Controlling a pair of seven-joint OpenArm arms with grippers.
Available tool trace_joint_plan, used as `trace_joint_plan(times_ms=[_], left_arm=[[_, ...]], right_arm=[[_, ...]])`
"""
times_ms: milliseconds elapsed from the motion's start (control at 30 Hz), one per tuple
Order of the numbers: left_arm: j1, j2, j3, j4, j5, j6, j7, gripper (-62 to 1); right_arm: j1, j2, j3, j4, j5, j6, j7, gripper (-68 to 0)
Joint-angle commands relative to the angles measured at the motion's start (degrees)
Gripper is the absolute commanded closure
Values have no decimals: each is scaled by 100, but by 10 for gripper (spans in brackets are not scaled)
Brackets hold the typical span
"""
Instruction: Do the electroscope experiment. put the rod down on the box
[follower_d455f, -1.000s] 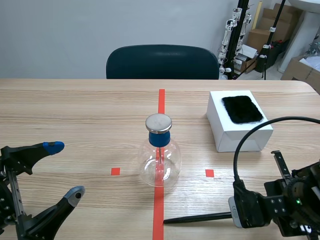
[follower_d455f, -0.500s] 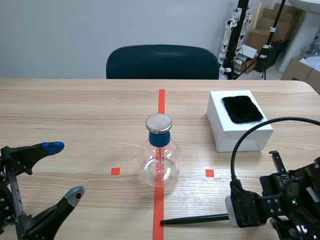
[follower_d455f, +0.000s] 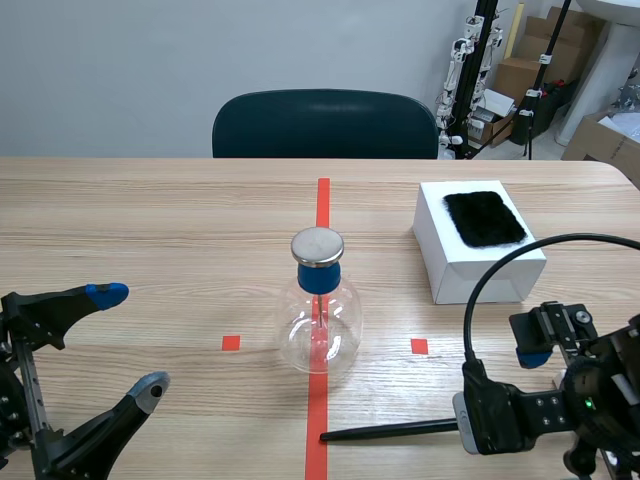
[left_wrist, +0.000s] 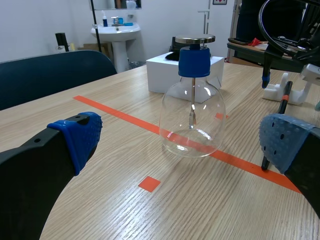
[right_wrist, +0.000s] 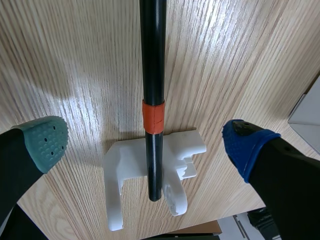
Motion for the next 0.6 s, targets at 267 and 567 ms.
trace_joint_plan(times_ms=[267, 567], left_arm=[[-17, -48, -7, 87, -79, -11, -107, -623], [-17, -48, -7, 87, -79, -11, -107, -623]], right_arm=[[81, 55, 44, 42, -20, -4, 2, -679], [81, 68, 48, 42, -22, -129, 2, -679]])
